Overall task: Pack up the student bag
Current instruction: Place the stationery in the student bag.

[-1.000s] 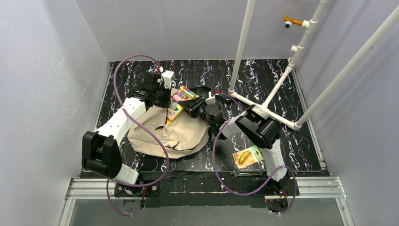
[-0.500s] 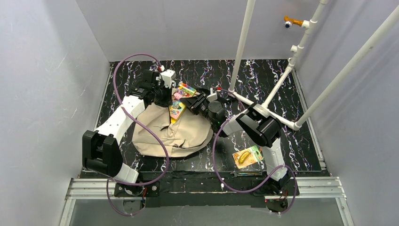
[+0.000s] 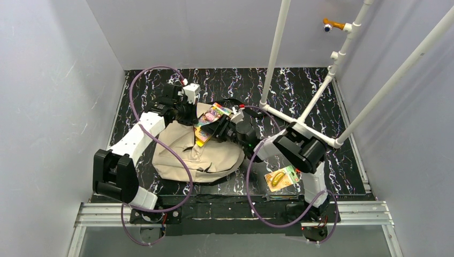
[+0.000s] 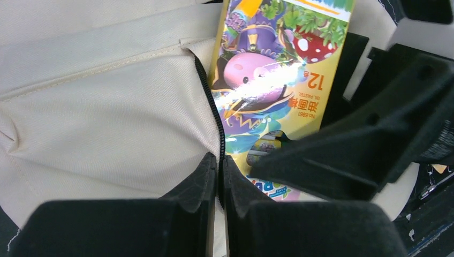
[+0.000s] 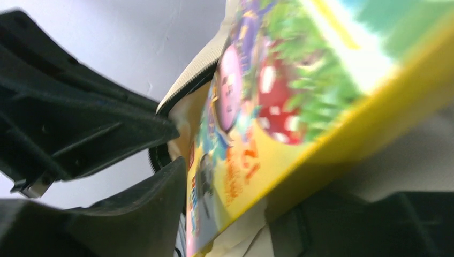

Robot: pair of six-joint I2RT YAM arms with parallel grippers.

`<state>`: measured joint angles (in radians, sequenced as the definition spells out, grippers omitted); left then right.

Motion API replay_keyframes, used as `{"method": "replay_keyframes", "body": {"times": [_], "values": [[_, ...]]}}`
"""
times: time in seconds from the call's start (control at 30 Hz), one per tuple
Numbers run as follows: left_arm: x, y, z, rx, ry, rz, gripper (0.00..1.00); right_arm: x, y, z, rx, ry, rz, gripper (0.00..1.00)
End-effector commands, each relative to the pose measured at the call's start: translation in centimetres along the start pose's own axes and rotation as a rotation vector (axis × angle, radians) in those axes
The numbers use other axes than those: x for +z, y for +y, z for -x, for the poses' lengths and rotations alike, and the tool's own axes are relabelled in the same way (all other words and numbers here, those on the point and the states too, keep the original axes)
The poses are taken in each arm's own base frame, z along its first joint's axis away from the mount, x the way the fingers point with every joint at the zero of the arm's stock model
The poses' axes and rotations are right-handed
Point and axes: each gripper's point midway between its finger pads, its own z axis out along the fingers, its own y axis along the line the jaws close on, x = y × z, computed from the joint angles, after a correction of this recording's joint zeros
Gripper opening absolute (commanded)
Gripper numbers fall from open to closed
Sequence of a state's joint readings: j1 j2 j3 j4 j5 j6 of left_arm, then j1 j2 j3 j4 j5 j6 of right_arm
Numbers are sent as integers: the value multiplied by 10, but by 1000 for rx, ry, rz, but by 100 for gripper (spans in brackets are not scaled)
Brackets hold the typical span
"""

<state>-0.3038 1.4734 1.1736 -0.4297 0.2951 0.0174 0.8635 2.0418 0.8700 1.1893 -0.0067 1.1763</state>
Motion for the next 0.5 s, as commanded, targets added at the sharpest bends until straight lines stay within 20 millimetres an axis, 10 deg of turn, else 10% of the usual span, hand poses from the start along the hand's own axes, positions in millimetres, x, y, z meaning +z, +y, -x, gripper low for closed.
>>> {"method": "replay_keyframes", "body": {"times": [0.0,0.47], "values": [[-6,-15,8,25,-63,-59,0,-23,-13,-21,-179,186,-143,69],[2,-10,-1,-21,-31,-38,0,-128,-31,-55,-301,720,-418,95]]}}
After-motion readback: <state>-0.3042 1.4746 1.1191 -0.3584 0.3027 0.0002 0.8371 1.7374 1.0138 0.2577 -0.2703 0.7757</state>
